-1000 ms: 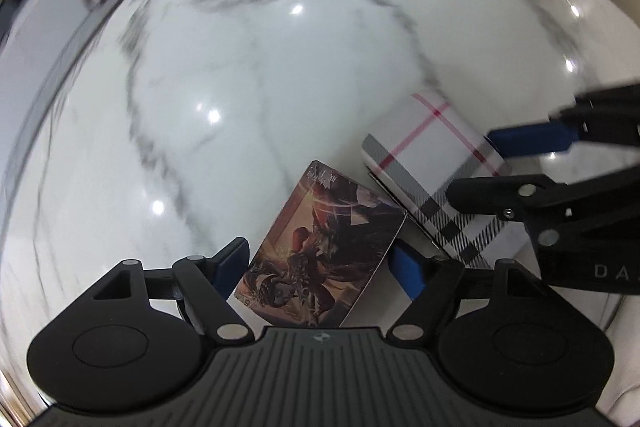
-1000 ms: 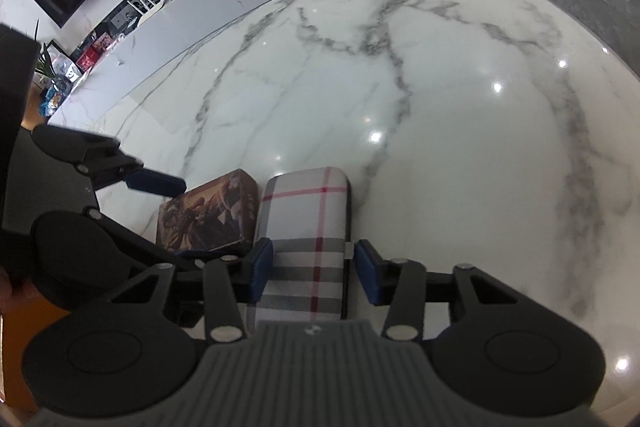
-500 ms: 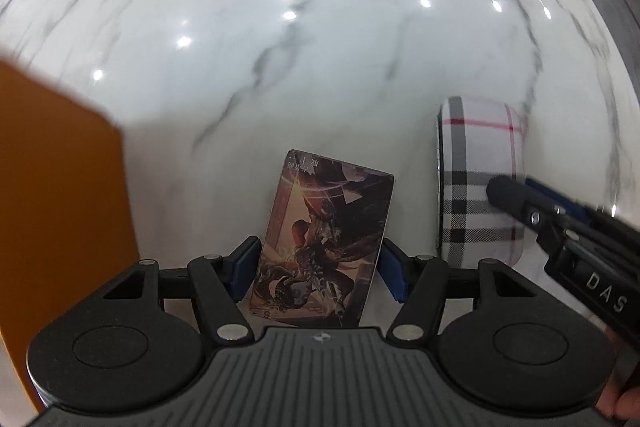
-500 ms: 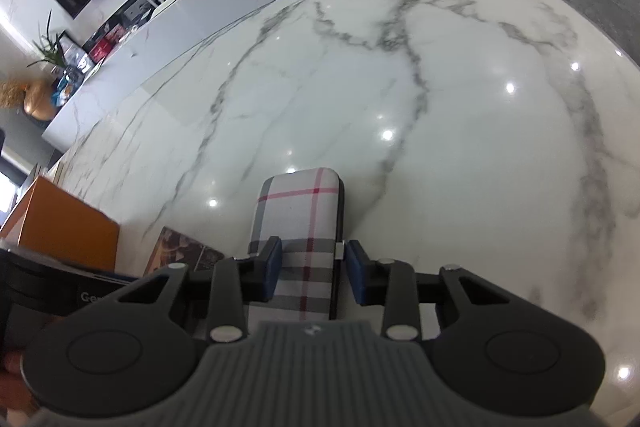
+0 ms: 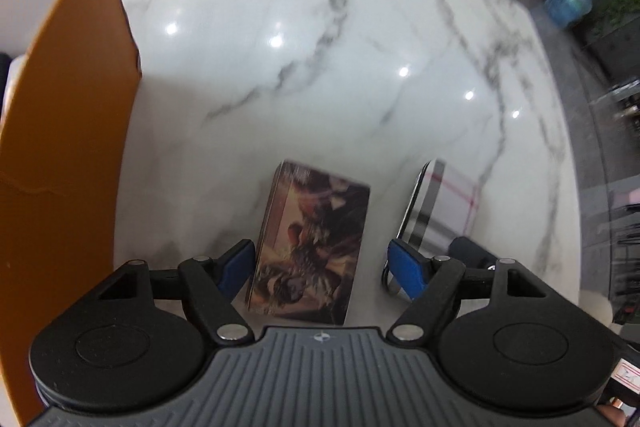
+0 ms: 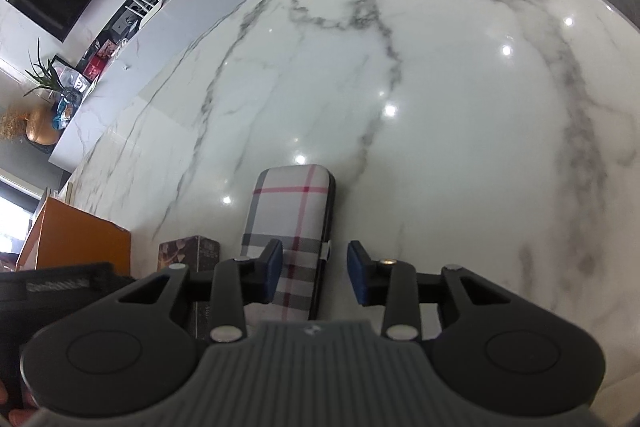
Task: Organize rigid objects
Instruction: 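Grasp the brown picture box with the left gripper while the right grasps the plaid case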
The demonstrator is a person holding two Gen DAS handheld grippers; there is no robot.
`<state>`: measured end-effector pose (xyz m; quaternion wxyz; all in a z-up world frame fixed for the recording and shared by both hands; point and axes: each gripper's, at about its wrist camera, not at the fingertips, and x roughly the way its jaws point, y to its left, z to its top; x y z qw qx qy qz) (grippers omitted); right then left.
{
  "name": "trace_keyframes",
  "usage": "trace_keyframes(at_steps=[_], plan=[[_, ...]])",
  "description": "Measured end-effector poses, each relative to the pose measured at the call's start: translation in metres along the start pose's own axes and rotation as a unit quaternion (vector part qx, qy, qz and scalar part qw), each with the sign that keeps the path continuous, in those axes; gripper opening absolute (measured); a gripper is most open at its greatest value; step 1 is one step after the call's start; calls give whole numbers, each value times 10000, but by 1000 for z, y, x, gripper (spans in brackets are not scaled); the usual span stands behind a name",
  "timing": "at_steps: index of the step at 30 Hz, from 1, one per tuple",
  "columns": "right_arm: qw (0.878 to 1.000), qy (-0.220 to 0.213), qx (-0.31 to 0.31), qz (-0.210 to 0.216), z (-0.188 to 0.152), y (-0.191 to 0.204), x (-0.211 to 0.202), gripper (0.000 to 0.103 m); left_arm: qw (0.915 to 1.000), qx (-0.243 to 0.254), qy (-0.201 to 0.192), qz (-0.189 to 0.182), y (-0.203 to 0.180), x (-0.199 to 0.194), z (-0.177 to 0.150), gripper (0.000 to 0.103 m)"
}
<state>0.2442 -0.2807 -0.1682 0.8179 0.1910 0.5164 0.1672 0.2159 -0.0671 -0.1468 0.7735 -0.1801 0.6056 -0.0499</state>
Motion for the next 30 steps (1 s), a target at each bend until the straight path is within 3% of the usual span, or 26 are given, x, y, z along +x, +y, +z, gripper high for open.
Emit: trace_keyframes(at_steps=[1,4,7,10,11,12,17,20,23,27,30], plan=[[10000,-4,-11,2,0,1,1,38,10000,35,-19,33,0,0,-1,88],[10000,-12,-36,26,0,2,2,37,9995,160,-5,256,-1,8,0,75],[10000,-8,-22,51,1,1,2,37,9998,89,95,134,0,14,-2,77],[9999,-23,-73,68,2,2,3,37,9989,398,-33,233,-4,11,-10,80],[9999,-40,-114,77,2,3,4,37,9982,526,-92,288,-8,12,-11,78],[9998,-57,-184,81,2,5,5,37,9974,621,-159,325,-11,12,-13,69],[9974,-98,-715,39,-2,20,10,39,9946,771,-325,606,-23,14,-20,67],[9962,42,-852,201,-4,24,13,37,9972,580,-310,364,-19,12,-20,67],[9974,81,-634,327,-3,17,12,29,9974,497,-351,382,-17,12,-21,67],[9962,88,-167,846,0,5,8,15,9984,290,-336,346,-10,9,-20,67],[9923,85,-12,1237,0,4,7,15,9981,309,-367,388,-10,9,-21,67]])
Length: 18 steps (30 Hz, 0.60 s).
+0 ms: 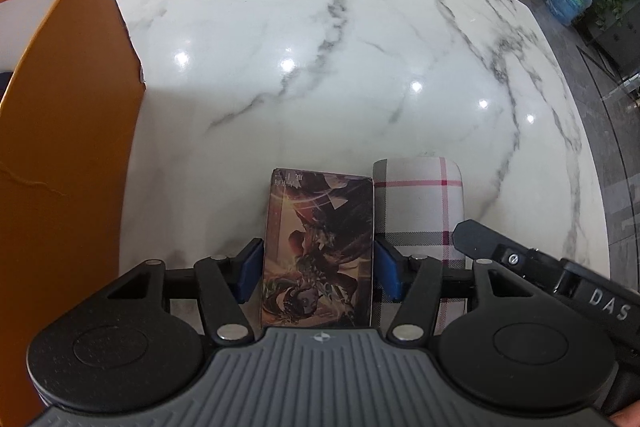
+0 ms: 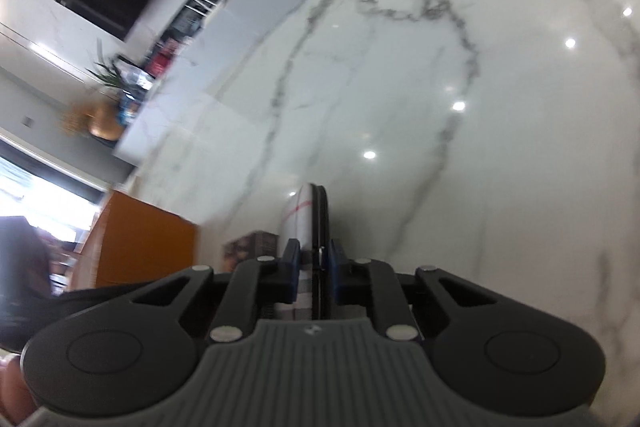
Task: Organize rigid objects
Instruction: 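Grasp the brown picture box with the left gripper while the right grasps the plaid case, then lift and carry the picture box and plaid case over the box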
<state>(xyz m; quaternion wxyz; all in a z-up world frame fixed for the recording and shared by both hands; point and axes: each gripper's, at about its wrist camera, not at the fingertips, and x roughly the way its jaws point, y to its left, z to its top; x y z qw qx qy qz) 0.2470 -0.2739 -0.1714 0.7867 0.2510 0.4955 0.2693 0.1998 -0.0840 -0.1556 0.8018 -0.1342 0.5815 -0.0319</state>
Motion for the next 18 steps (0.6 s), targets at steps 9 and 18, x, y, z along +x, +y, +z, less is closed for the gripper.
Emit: trace_keyframes(at_steps=[9,18], plan=[[9937,95,863,704,2,-16,7,35,10000,38,-77,-15,1,-1,-3,67],[9899,312,983,974,-3,-12,19,22,9998,182,-100,-3,1,0,-4,67]])
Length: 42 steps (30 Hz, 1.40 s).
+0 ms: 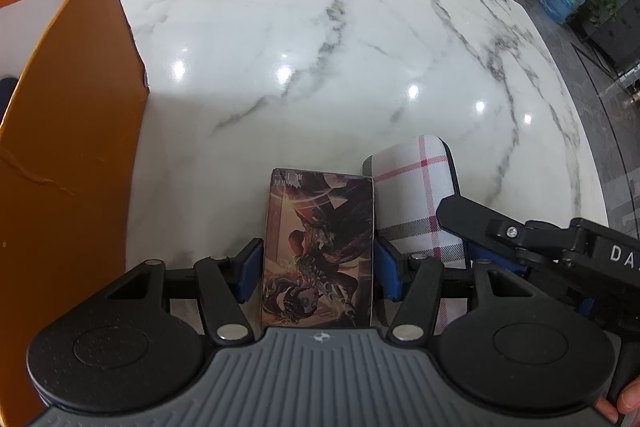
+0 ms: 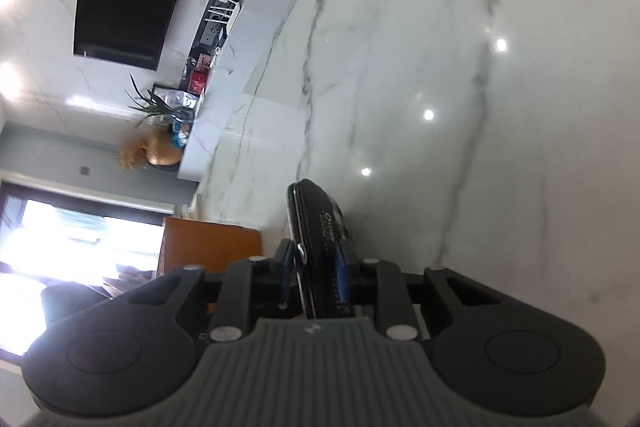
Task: Organize rigid objects
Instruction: 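Lift and carry the picture box and plaid case over the box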
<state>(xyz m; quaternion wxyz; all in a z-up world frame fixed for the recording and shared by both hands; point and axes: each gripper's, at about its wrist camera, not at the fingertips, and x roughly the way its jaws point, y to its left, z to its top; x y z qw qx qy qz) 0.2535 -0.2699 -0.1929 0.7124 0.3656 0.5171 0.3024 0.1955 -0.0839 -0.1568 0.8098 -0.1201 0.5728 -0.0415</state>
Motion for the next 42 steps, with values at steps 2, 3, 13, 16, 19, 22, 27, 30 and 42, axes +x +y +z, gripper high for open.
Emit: trace_keyframes(at_steps=[2,3,13,16,19,22,27,30,42], plan=[[9997,-35,-175,-155,-1,4,0,22,9996,235,10,155,-7,1,-1,67],[9992,-42,-240,-318,-2,6,1,22,9989,394,-18,265,-13,2,-2,67],[9963,117,-423,-737,1,9,10,21,9934,854,-213,738,-28,8,-9,66],[9966,106,-455,-674,1,8,7,18,9950,755,-235,607,-24,2,-12,66],[9962,99,-550,-666,1,10,4,17,9953,735,-379,513,-26,-12,-13,65],[9966,-74,-499,-647,1,9,-4,17,9970,567,-413,331,-23,-30,-13,65],[9972,-184,-479,-541,-5,11,-21,17,9961,460,-754,-73,-15,-81,-15,66],[9956,-217,-754,-517,-11,23,-29,17,9948,364,-940,-167,-2,-116,-12,66],[9904,-443,-1235,433,-29,143,-48,17,9920,-15,-912,871,139,-195,-7,66]])
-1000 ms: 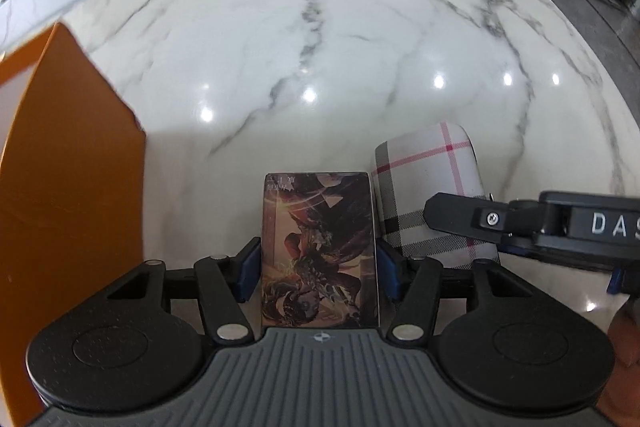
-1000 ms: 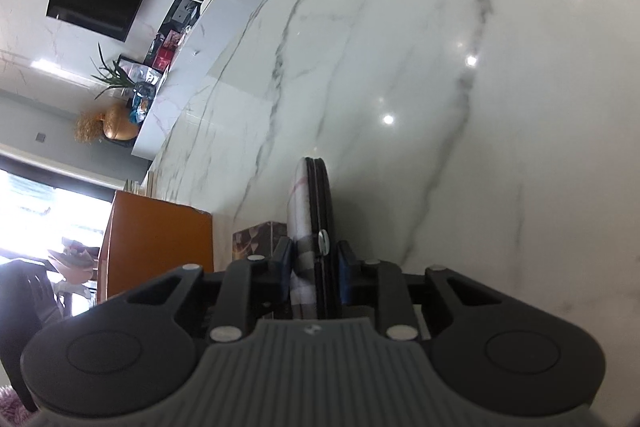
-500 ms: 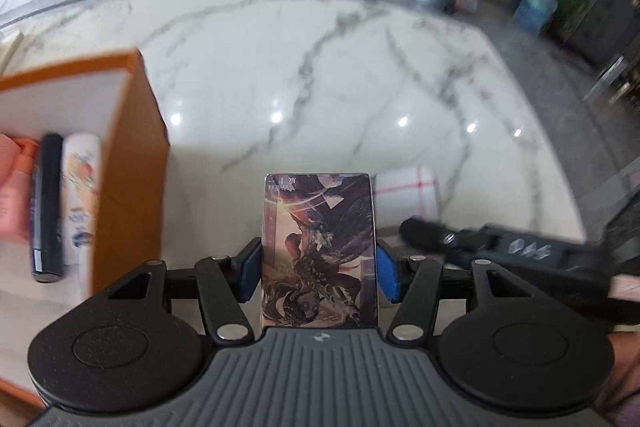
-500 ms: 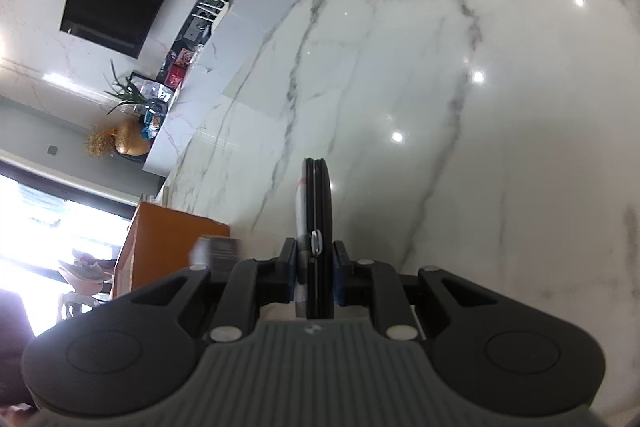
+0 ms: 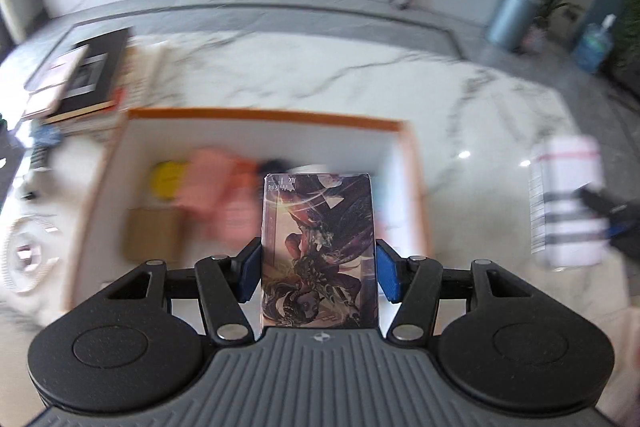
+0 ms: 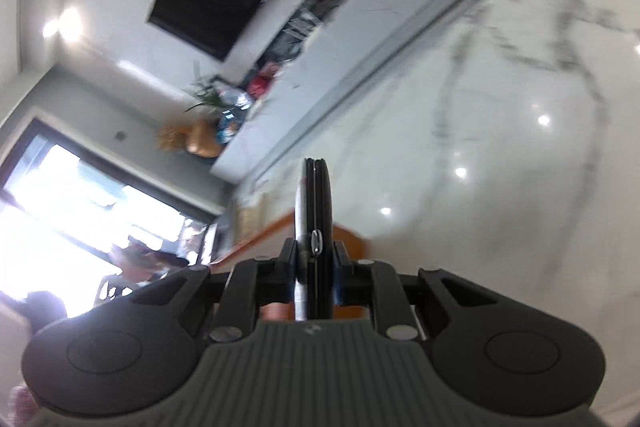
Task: Organize rigid objects
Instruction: 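Lift and carry the picture box and plaid case over the box, then lower both items into the box beside the cardboard cube and bottles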
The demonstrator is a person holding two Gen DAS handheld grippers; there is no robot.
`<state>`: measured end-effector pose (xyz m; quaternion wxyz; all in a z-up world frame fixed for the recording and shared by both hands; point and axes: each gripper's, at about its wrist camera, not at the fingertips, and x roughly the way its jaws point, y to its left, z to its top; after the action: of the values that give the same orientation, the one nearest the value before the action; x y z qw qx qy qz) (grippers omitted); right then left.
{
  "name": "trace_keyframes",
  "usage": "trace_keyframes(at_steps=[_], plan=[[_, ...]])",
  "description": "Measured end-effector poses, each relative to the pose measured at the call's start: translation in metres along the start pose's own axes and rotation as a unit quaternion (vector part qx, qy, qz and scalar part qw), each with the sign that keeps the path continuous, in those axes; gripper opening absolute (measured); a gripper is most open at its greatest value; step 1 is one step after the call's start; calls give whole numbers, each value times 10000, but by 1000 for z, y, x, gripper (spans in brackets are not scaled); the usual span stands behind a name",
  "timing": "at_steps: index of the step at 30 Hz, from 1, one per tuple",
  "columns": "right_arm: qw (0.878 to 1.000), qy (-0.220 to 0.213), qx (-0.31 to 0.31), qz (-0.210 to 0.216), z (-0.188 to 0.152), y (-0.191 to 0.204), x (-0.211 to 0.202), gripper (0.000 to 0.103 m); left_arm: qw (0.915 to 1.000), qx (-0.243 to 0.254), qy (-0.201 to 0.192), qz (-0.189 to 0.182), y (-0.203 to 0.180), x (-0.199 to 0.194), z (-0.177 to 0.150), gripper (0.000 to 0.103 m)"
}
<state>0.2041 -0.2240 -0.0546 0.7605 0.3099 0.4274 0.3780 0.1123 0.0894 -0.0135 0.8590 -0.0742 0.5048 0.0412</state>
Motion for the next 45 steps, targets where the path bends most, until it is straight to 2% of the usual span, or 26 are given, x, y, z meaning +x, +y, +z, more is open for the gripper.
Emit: trace_keyframes(at_steps=[4,10,17,24,28,31,33,35,42,45], plan=[[9991,331,-272,67,-10,50,32,17,9989,-10,369,292,41,18,1,66],[9942,933,-533,95,-48,94,94,17,9960,-168,876,80,81,52,-2,66],[9884,1364,-625,-247,-71,101,147,17,9891,194,1441,-239,98,90,-10,66],[9825,1704,-571,-479,-81,97,189,17,9857,296,1588,-490,94,102,-11,66],[9786,1839,-636,-674,-89,96,198,17,9812,414,1781,-618,85,107,-7,66],[9758,1925,-698,-765,-91,97,199,17,9793,672,1780,-687,79,109,-8,66],[9748,1921,-737,-864,-93,96,196,17,9777,616,1881,-709,81,115,-9,66],[9726,1961,-759,-989,-94,94,197,17,9767,564,1987,-584,85,123,-10,66],[9696,2087,-764,-1023,-102,91,203,17,9716,585,2269,-326,92,138,-9,66],[9690,2122,-737,-1031,-103,92,206,17,9692,650,2375,-9,93,141,-9,66]])
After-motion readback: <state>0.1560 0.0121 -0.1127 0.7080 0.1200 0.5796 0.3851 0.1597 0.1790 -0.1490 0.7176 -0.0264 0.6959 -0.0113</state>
